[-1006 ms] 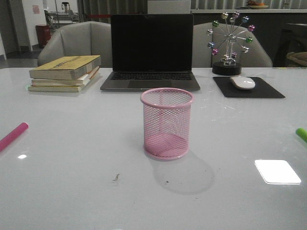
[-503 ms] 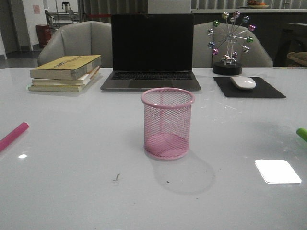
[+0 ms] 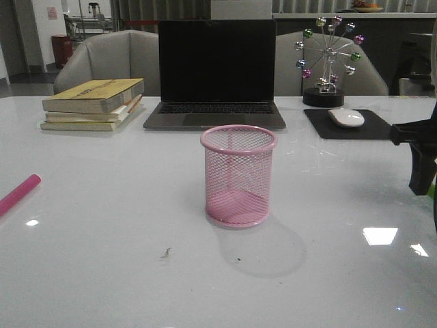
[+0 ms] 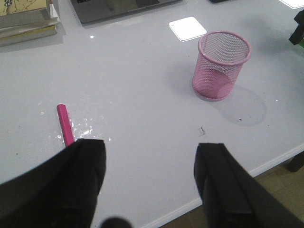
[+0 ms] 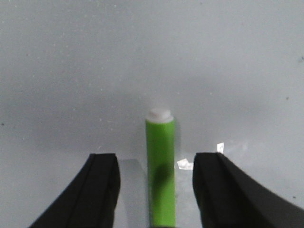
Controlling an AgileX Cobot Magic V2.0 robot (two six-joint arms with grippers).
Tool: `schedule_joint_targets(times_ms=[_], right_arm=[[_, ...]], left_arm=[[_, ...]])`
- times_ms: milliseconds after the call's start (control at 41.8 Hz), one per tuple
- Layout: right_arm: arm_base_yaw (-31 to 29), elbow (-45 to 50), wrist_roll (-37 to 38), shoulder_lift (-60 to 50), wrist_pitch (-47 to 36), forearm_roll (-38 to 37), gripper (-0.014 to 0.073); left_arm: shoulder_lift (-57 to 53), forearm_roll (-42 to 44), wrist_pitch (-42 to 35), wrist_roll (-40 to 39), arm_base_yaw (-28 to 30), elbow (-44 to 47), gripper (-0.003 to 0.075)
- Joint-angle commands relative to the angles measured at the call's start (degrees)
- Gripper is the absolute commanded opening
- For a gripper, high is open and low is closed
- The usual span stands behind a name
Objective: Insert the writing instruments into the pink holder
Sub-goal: 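Lower the right gripper and grasp the lime-green marker upright, then carry the green marker over the pink holder and drop it in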
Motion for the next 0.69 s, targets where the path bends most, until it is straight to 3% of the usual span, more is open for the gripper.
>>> schedule_joint_targets(times_ms=[0,503,670], right_arm=[[-0.24,-3.12,-0.97,-1.24,-0.27,0.38,0.0465],[-0.24,-3.76,-1.06,-0.24,0.32,-0.76,0.0461],[-0.24,-3.76,-1.13,-0.24,1.70,-0.76,0.0318]], left_arm=[[0.43,-1.04,-4.57,-0.06,-0.44,-1.52,0.0454],[0.43,-1.04,-4.57,-0.06,-0.44,-1.52,0.0454],[0.43,-1.04,-4.57,-0.06,-0.44,-1.52,0.0454]])
